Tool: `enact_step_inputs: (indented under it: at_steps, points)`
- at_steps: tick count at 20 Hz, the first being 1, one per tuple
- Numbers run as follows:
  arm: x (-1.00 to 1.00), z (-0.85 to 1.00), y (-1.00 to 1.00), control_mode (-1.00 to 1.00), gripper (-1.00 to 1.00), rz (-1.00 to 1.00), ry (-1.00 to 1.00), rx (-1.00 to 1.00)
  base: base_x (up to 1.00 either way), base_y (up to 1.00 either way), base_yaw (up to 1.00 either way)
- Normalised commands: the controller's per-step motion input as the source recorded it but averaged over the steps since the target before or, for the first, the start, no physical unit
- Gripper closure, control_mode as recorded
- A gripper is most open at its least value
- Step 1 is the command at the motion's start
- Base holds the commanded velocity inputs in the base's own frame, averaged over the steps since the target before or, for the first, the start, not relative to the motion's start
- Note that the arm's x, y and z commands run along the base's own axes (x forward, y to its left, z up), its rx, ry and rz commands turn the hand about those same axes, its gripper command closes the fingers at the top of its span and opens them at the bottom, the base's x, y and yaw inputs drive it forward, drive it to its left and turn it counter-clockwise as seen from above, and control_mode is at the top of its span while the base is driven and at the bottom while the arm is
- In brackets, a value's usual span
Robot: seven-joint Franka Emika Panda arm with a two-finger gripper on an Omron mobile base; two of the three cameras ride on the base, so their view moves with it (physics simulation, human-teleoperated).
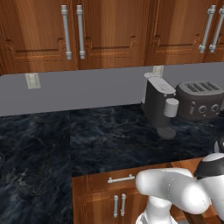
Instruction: Take the tongs from the drawer on the right and place them on the dining counter next to the tray containing the kebab skewer.
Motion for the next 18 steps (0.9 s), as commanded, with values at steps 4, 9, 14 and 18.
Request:
enact_step_inputs:
  at_steps: [4,9,14,18]
  points:
    - [0.00,-0.07,0.00,-1.00,-1.00,0.03,0.00,0.00,0.00,0.00,0.00]
    - [0.00,0.00,0.00,-1.00,-1.00,0.05,0.00,0.00,0.00,0.00,0.00]
    - [0.00,0.00,0.00,-1.00,-1.00,0.06,0.00,0.00,0.00,0.00,0.00]
    - [0.00,-0.03,0.00,-1.00,-1.00,0.02,-0.01,0.00,0.00,0.00,0.00]
